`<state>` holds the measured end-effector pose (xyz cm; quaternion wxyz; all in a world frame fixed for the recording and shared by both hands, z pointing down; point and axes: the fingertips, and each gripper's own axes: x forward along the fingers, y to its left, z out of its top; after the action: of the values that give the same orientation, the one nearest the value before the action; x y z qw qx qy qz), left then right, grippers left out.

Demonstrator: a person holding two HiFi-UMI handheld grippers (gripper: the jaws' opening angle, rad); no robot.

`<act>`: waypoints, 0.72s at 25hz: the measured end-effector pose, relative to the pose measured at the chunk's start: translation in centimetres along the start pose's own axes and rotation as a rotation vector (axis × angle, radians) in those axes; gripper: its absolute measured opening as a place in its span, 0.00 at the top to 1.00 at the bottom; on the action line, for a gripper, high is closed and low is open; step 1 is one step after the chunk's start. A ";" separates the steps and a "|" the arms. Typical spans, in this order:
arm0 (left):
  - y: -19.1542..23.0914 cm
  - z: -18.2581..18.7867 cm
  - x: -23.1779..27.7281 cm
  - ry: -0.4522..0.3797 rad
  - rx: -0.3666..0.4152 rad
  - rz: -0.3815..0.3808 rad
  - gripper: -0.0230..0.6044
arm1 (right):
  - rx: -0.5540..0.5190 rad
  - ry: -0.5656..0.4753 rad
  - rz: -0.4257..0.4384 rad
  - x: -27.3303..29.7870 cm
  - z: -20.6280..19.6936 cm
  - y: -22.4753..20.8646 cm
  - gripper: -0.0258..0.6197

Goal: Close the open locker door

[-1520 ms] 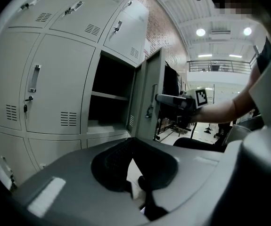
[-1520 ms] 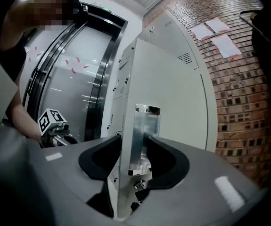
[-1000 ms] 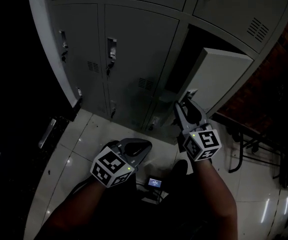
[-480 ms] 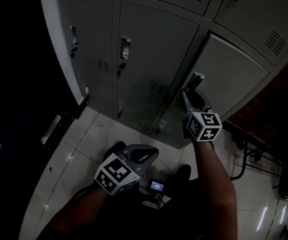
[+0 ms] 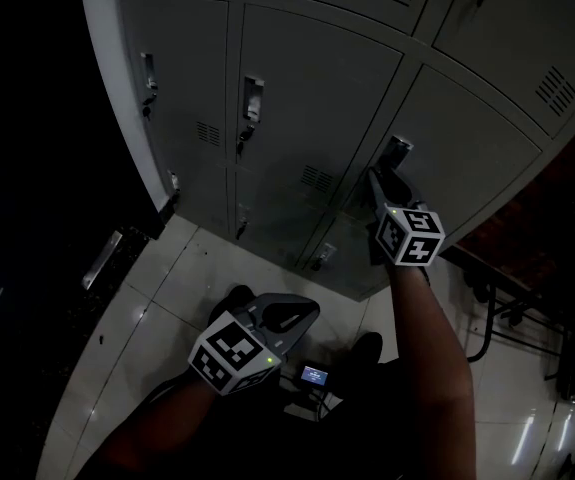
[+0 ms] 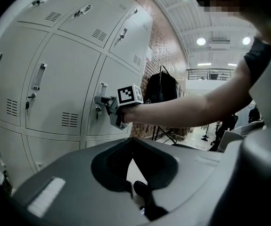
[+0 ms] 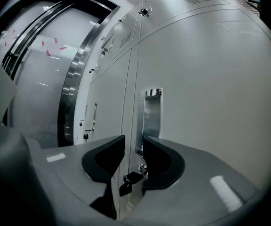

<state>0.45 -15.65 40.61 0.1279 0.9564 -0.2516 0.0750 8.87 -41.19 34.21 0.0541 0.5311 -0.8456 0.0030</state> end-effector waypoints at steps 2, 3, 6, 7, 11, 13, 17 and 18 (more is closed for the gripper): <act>0.0 0.0 0.0 0.000 0.000 0.000 0.94 | 0.003 -0.004 0.008 -0.2 0.1 0.2 0.74; 0.0 0.0 0.1 0.000 0.001 0.000 0.94 | 0.005 -0.009 0.011 -0.3 0.2 0.2 0.73; 0.0 -0.1 0.1 0.003 0.002 0.000 0.94 | 0.009 -0.026 0.022 -1.2 0.7 0.5 0.73; 0.0 -0.1 0.1 0.004 0.002 0.000 0.94 | 0.008 -0.029 0.028 -1.6 0.8 0.7 0.73; -0.1 -0.2 0.1 0.008 0.005 0.001 0.94 | -0.005 -0.031 0.054 -3.3 1.0 1.3 0.74; -0.2 -0.3 0.1 0.010 0.005 0.000 0.94 | -0.009 -0.030 0.067 -4.5 1.1 1.6 0.76; -0.2 -0.1 0.1 0.014 0.015 -0.001 0.94 | 0.017 -0.044 0.100 -8.1 1.3 2.5 0.83; -0.1 -0.1 0.1 0.015 0.019 -0.001 0.94 | 0.024 -0.049 0.110 -9.2 1.1 2.8 0.84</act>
<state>0.63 -15.57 40.69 0.1207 0.9571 -0.2496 0.0843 10.19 -31.78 32.38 0.0269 0.4842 -0.8745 0.0031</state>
